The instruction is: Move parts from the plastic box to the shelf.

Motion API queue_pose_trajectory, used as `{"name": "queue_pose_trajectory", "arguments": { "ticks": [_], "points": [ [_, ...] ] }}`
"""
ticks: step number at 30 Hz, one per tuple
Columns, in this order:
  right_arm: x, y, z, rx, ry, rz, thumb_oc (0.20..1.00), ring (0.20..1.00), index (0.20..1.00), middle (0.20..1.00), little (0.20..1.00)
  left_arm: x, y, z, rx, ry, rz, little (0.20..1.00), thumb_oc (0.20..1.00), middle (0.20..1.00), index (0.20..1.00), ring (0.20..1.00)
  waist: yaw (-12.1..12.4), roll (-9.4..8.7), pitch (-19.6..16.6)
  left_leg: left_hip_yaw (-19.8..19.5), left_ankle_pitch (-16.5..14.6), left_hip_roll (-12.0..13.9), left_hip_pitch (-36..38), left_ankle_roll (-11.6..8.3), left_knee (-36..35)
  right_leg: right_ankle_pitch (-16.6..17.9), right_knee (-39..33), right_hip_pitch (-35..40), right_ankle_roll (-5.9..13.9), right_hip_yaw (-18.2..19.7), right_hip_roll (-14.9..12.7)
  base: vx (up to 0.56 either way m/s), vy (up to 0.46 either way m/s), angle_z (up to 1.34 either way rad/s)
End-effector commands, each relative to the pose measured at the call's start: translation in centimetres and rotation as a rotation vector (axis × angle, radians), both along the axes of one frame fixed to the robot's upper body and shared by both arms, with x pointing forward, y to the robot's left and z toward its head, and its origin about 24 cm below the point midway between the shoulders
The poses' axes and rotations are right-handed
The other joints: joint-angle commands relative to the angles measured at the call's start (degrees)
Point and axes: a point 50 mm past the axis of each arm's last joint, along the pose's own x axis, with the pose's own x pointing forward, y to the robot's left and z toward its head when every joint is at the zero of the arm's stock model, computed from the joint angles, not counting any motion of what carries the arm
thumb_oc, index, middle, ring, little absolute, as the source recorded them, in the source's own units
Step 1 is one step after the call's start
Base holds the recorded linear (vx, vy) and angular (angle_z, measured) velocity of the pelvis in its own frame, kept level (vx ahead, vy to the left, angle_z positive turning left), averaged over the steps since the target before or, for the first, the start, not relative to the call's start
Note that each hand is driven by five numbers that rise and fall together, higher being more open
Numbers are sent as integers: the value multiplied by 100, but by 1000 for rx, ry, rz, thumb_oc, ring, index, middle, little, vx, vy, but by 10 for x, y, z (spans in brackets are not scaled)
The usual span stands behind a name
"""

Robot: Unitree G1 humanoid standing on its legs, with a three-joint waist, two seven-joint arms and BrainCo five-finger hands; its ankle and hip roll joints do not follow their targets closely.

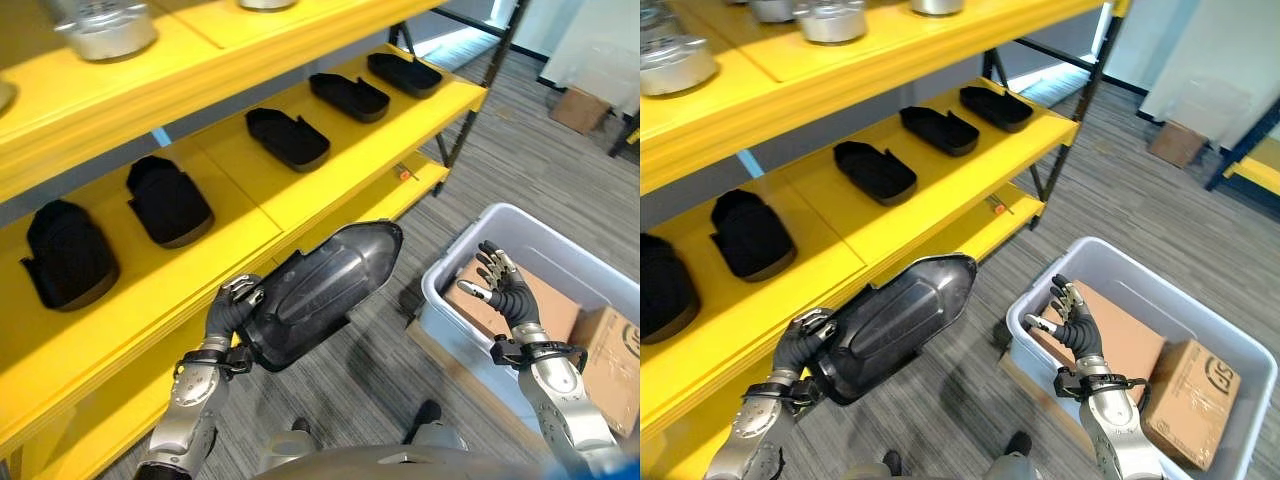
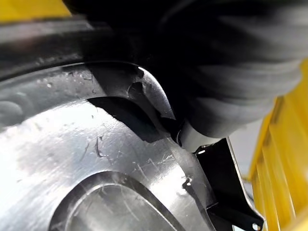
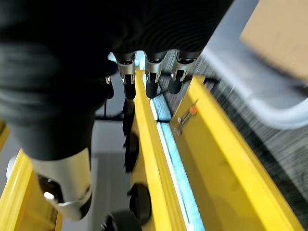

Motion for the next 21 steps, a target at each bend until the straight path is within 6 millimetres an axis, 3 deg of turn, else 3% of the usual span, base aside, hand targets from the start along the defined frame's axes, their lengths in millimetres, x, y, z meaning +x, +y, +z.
{"name": "queue_pose_trajectory", "arguments": {
  "ticks": [1,3,6,7,8,9,10,11,13,14,15,17,18,19,21],
  "points": [
    [10,3,18,-23,-90,34,1000,1000,1000,1000,1000,17,-5,49,19,-256,-50,200,200,200,200,200,17,61,-11,-113,-94,31,-301,171,114,324,67,557,642,-243,-321,10,194,94],
    [9,6,14,-10,-78,23,1000,1000,1000,1000,1000,15,-3,48,50,-246,-43,200,200,200,200,200,70,25,-42,-256,-110,-269,-312,284,46,640,3,664,725,-310,-520,37,304,93],
    [10,10,8,8,-59,20,1000,1000,1000,1000,1000,17,-1,50,74,-249,-38,200,200,200,200,200,83,30,-91,-330,-85,-417,-245,391,-81,671,117,677,714,-235,-609,46,195,33],
    [10,11,6,17,-50,21,1000,1000,1000,1000,1000,17,0,50,82,-248,-33,200,200,200,200,200,65,23,-101,-384,-74,-454,-202,438,-143,667,235,618,694,-54,-618,14,237,41],
    [11,14,6,27,-49,28,1000,1000,1000,1000,1000,18,1,50,93,-246,-31,200,200,200,200,200,-13,-14,-76,-463,62,-576,-218,529,-203,773,303,441,555,379,-595,3,282,50],
    [12,18,6,39,-43,53,1000,1000,1000,1000,1000,21,3,49,103,-246,-20,200,200,200,200,200,-186,70,1,-683,160,-575,-141,620,-290,482,559,-16,324,1733,-1,-1,285,59],
    [12,19,5,40,-40,65,1000,1000,1000,1000,1000,21,2,48,103,-238,-24,200,200,200,200,200,-241,114,24,-722,197,-569,-88,665,-323,199,755,-197,202,2156,382,32,204,50],
    [12,19,5,40,-40,65,1000,1000,1000,1000,1000,21,2,48,103,-238,-24,200,200,200,200,200,-226,112,11,-706,210,-570,-106,663,-328,204,765,-232,195,2175,382,40,137,19],
    [11,18,3,53,-23,81,1000,1000,1000,1000,1000,21,-4,46,85,-231,-49,200,200,200,200,200,-360,151,31,-803,287,-601,-3,732,-445,-423,1031,-501,-61,2504,1220,58,135,18],
    [10,18,3,58,-23,85,1000,1000,1000,1000,1000,22,-6,46,82,-232,-63,200,200,200,200,200,-403,125,25,-830,313,-646,-15,760,-438,-505,1033,-574,-111,2502,1479,61,104,30],
    [11,18,4,68,-30,90,1000,1000,1000,1000,1000,24,-11,45,66,-232,-81,200,200,200,200,200,-536,80,30,-985,323,-744,-55,763,-356,-646,934,-676,-189,2788,1967,35,49,29],
    [11,18,4,68,-30,90,1000,1000,1000,1000,1000,24,-11,45,66,-232,-81,200,200,200,200,200,-542,87,22,-990,308,-738,-64,760,-346,-653,934,-679,-194,2783,1972,29,12,49],
    [13,18,6,59,-38,99,1000,1000,1000,1000,1000,27,-16,45,49,-235,-97,200,200,200,200,200,-644,13,14,-1148,292,-873,-98,745,-272,-581,489,-677,-255,3241,2370,16,-6,55],
    [12,17,8,48,-45,103,1000,1000,1000,1000,1000,27,-19,45,47,-239,-104,200,200,200,200,200,-662,-30,32,-1218,311,-929,-116,725,-263,-535,313,-626,-277,3333,2429,9,0,47],
    [11,16,7,47,-39,95,1000,1000,1000,1000,1000,26,-22,43,38,-235,-110,200,200,200,200,200,-631,-72,-26,-1303,357,-1004,-107,699,-309,-501,82,-368,-247,3229,2263,18,-49,48]
  ]
}}
